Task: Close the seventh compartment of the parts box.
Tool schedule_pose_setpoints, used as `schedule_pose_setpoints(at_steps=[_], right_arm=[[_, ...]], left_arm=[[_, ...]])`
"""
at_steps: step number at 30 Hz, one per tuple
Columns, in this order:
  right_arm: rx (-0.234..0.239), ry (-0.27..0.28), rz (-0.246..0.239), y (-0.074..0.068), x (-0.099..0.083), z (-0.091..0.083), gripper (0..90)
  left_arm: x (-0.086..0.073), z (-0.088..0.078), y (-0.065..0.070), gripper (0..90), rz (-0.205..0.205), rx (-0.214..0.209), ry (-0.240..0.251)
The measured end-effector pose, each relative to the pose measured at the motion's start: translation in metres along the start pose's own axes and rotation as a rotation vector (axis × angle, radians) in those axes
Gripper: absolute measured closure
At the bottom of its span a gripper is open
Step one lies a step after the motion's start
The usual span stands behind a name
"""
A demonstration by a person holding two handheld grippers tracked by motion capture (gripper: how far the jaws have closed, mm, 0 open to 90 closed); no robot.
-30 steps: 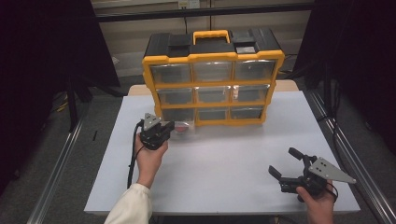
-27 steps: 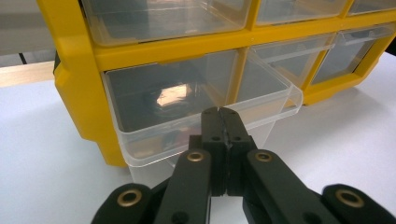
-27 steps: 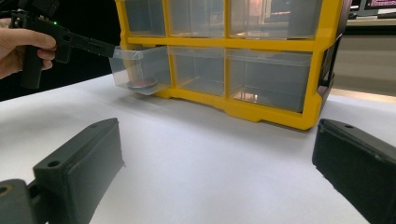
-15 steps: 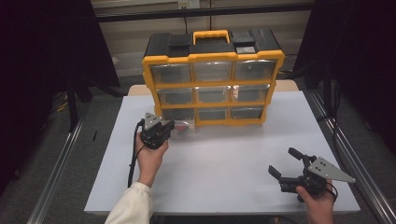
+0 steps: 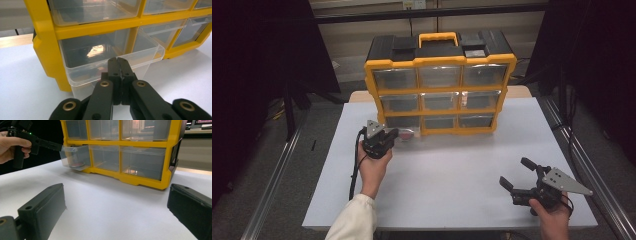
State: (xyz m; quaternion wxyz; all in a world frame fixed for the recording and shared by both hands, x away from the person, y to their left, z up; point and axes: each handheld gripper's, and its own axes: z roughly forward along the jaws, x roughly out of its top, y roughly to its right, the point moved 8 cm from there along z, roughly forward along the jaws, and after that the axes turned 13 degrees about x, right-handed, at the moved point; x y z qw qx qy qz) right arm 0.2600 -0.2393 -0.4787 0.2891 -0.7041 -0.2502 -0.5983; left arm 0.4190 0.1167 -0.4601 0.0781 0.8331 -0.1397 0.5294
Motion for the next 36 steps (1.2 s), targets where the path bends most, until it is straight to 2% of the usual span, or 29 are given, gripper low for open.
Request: schedule_pose_setpoints(at_steps=[10, 17, 26, 31, 32, 36], right_arm=[[0.003, 0.002, 0.001, 0.0005, 0.0004, 0.0004, 1.2], [0.008, 0.003, -0.002, -0.0002, 0.0011, 0.0028, 1.2], [0.013, 0.006, 0.001, -0.0001, 0.0013, 0.0049, 1.2], [0.008, 0.008, 0.005, 0.0002, 0.0016, 0.0037, 1.2], [0.01, 0.007, 0.004, -0.0002, 0.0016, 0.0033, 1.2], [0.011, 0.005, -0.001, -0.0007, 0.0014, 0.003, 1.2]], left_arm=[[0.0009, 0.0026, -0.0004, 90.0, -0.007, 0.001, 0.007], [-0.0001, 0.0031, -0.0002, 90.0, 0.007, 0.009, 0.003], [0.0, 0.0045, 0.0009, 90.0, -0.008, 0.015, 0.006], [-0.0001, 0.006, 0.0, 90.0, 0.003, 0.025, 0.007], [0.0001, 0.0065, 0.0005, 90.0, -0.001, 0.014, 0.01], [0.0002, 0.007, 0.0003, 90.0, -0.002, 0.015, 0.011]])
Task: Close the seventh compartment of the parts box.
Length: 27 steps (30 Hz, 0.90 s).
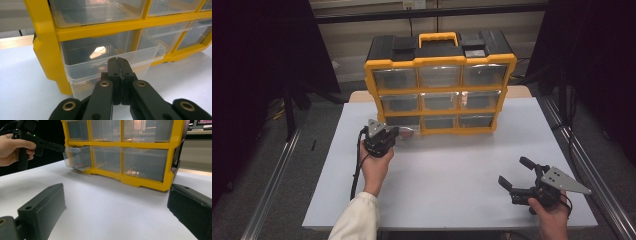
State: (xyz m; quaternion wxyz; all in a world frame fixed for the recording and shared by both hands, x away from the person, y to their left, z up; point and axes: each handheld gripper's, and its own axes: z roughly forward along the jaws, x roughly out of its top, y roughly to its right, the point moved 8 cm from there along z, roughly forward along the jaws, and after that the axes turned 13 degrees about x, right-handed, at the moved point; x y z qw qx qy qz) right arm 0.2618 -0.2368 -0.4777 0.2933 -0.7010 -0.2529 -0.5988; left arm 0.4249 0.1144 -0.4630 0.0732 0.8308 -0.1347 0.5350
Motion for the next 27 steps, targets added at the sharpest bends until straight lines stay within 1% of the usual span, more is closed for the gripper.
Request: schedule_pose_setpoints(at_steps=[4, 8, 11, 12, 16, 17, 18, 19, 21, 24, 25, 26, 27], right_arm=[[0.0, 0.003, 0.0, -0.001, 0.0005, -0.0012, 1.2], [0.0, -0.001, 0.0, -0.0017, 0.0006, -0.0017, 1.2], [-0.004, -0.006, -0.004, -0.0018, 0.0002, -0.0008, 1.2], [-0.002, -0.003, 0.003, -0.0024, 0.0004, -0.0002, 1.2], [0.004, -0.003, 0.002, -0.0025, 0.0004, 0.0003, 1.2], [0.003, -0.002, 0.001, -0.0022, 0.0004, 0.0002, 1.2], [0.003, -0.001, 0.002, -0.0021, 0.0005, 0.0004, 1.2], [0.004, -0.001, 0.002, -0.0021, 0.0005, 0.0005, 1.2], [0.004, -0.001, 0.001, -0.002, 0.0006, 0.0007, 1.2], [0.004, -0.002, 0.003, -0.0022, 0.0005, 0.0009, 1.2], [0.004, -0.001, 0.003, -0.0021, 0.0005, 0.0008, 1.2], [0.004, 0.0, 0.002, -0.002, 0.0006, 0.0007, 1.2], [0.003, 0.0, 0.002, -0.0019, 0.0006, 0.0006, 1.2]], left_arm=[[-0.0001, 0.0001, -0.0009, 90.0, 0.003, 0.008, 0.0], [-0.0002, 0.0002, -0.0012, 90.0, 0.005, 0.006, -0.002], [0.0, 0.0005, -0.0012, 90.0, -0.003, 0.008, 0.001], [0.0001, 0.0005, -0.0011, 90.0, 0.0, 0.003, 0.002], [-0.0002, 0.0008, -0.0018, 90.0, 0.006, 0.009, -0.003], [-0.0001, 0.0011, -0.002, 90.0, 0.006, 0.014, -0.002], [0.0003, 0.0017, -0.0009, 90.0, -0.005, 0.012, 0.002], [0.0004, 0.002, -0.0015, 90.0, 0.002, 0.012, 0.002], [0.0006, 0.0026, -0.0013, 90.0, -0.001, 0.007, 0.001], [0.0008, 0.003, -0.0021, 90.0, 0.002, 0.017, -0.005], [0.0012, 0.0036, -0.0012, 90.0, -0.007, 0.009, -0.004], [0.0014, 0.004, -0.0024, 90.0, 0.005, 0.017, -0.008], [0.002, 0.0047, -0.0018, 90.0, 0.0, 0.012, -0.006]])
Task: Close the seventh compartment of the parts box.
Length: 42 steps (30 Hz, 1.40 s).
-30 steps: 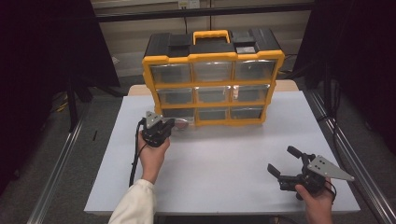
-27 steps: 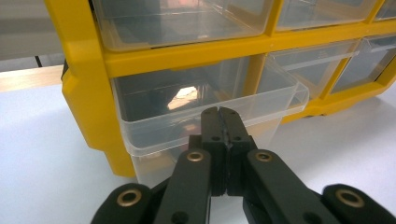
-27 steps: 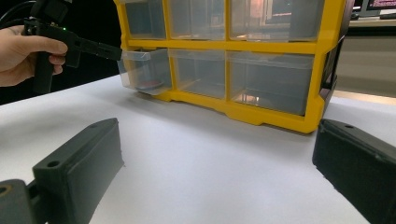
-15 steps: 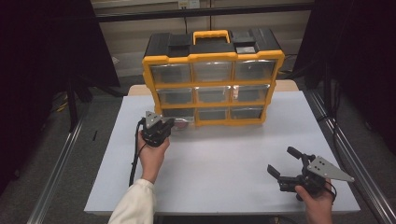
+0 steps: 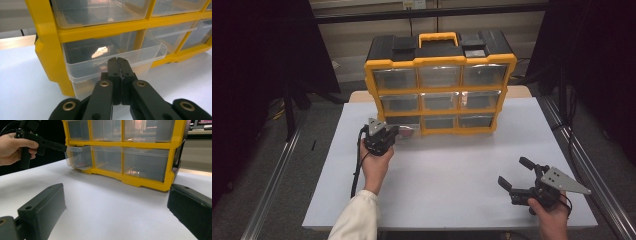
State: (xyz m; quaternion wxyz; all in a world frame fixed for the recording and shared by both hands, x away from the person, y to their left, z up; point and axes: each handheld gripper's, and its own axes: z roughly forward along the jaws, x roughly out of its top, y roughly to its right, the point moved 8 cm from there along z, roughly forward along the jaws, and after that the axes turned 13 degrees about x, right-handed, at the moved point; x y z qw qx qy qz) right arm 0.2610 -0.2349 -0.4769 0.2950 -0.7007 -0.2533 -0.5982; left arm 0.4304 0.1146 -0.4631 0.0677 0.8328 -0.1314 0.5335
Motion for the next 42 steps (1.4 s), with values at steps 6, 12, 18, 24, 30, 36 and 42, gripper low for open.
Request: schedule_pose_setpoints(at_steps=[6, 12, 18, 24, 30, 36, 42], right_arm=[[-0.001, 0.001, 0.002, 0.0001, 0.0, -0.0002, 1.2], [0.002, -0.001, 0.001, -0.0002, -0.0001, 0.0002, 1.2], [0.002, -0.001, 0.001, -0.0002, -0.0001, 0.0003, 1.2], [0.003, -0.002, 0.002, -0.0004, -0.0003, 0.0003, 1.2], [0.001, -0.004, -0.003, 0.0003, 0.0001, 0.0012, 1.2], [0.012, -0.007, -0.008, -0.0002, -0.0002, 0.0045, 1.2], [0.003, 0.002, 0.0, 0.0017, 0.0002, 0.0031, 1.1]], left_arm=[[0.0022, 0.0018, 0.0004, 89.8, -0.001, 0.006, 0.002], [0.0028, 0.0036, 0.0008, 89.7, -0.001, 0.005, 0.005], [0.0031, 0.0046, 0.001, 89.6, -0.001, 0.016, 0.003], [0.0035, 0.0055, 0.0005, 89.6, 0.01, 0.013, 0.003], [0.0038, 0.006, 0.0005, 89.4, 0.011, 0.016, 0.004], [0.0035, 0.006, 0.0013, 89.4, 0.007, 0.022, -0.002], [0.0056, 0.0071, 0.0033, 89.6, 0.008, 0.021, -0.001]])
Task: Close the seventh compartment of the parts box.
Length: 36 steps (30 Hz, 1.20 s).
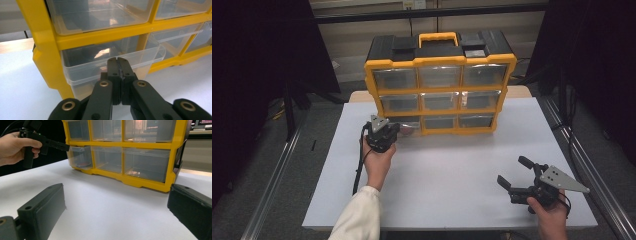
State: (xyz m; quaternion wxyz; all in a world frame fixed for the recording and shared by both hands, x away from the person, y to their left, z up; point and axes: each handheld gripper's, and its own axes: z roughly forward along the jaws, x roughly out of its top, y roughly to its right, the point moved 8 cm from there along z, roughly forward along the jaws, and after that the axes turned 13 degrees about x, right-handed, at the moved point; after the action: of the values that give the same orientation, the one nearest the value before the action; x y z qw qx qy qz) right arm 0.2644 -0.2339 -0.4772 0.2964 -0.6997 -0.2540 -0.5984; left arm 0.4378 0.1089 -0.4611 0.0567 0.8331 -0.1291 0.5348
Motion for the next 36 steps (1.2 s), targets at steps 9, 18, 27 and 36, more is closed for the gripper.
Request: schedule_pose_setpoints(at_steps=[9, 18, 27, 36], right_arm=[[0.008, 0.0, 0.0, 0.0, 0.0, -0.001, 1.1], [0.002, 0.003, -0.001, -0.001, 0.001, -0.004, 1.2], [-0.001, -0.003, -0.001, -0.001, 0.0, -0.004, 1.2], [0.004, -0.008, -0.002, -0.002, 0.0, -0.001, 1.2]], left_arm=[[0.001, 0.001, -0.001, 90.0, 0.0, -0.001, 0.0], [0.001, 0.006, -0.001, 90.0, 0.009, 0.006, -0.005], [0.002, 0.008, -0.001, 90.0, -0.005, 0.007, -0.001], [0.002, 0.011, 0.0, 90.0, -0.004, 0.01, -0.007]])
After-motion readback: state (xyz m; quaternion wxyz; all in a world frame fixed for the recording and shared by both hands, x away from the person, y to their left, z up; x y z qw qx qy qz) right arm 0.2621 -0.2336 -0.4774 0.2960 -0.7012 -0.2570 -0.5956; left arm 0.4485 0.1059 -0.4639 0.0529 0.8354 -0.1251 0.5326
